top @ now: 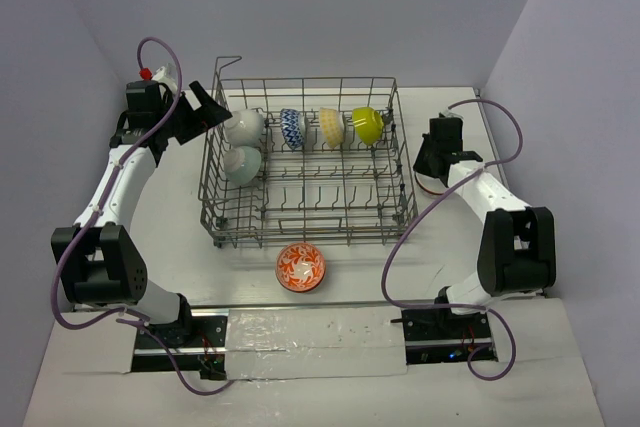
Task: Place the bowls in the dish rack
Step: Pick up the bowl from the bowl.
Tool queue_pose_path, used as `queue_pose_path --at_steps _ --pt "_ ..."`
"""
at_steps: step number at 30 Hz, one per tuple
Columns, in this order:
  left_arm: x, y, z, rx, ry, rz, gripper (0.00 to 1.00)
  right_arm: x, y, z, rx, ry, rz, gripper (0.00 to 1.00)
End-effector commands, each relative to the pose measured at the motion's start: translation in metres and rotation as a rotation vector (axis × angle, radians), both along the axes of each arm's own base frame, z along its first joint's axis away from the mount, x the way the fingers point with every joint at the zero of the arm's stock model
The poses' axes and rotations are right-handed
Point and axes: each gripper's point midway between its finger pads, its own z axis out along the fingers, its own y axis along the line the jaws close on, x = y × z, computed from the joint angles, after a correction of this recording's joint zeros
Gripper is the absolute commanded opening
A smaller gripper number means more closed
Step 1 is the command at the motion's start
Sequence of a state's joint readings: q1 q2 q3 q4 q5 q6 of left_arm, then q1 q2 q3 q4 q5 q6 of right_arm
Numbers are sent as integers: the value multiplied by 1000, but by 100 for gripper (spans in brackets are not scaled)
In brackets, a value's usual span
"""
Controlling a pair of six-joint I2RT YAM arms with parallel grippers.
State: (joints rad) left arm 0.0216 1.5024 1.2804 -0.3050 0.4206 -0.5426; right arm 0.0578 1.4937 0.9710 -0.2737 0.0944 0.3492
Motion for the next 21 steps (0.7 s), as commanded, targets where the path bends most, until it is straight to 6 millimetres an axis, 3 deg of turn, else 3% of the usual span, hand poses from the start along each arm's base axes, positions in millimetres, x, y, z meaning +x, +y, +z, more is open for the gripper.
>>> queue_pose_path --at_steps 1,5,12,21 --pt "7 -1 21 15 -58 -6 99 10 -3 32 -32 -78 -8 14" --pt "7 -1 21 15 -58 -6 99 10 -3 33 -36 -77 -7 15" --pt "7 -1 22 15 -58 -6 99 11 0 29 -32 -60 14 24" --pt "6 -2 22 13 -58 -11 99 10 5 22 -34 -32 37 27"
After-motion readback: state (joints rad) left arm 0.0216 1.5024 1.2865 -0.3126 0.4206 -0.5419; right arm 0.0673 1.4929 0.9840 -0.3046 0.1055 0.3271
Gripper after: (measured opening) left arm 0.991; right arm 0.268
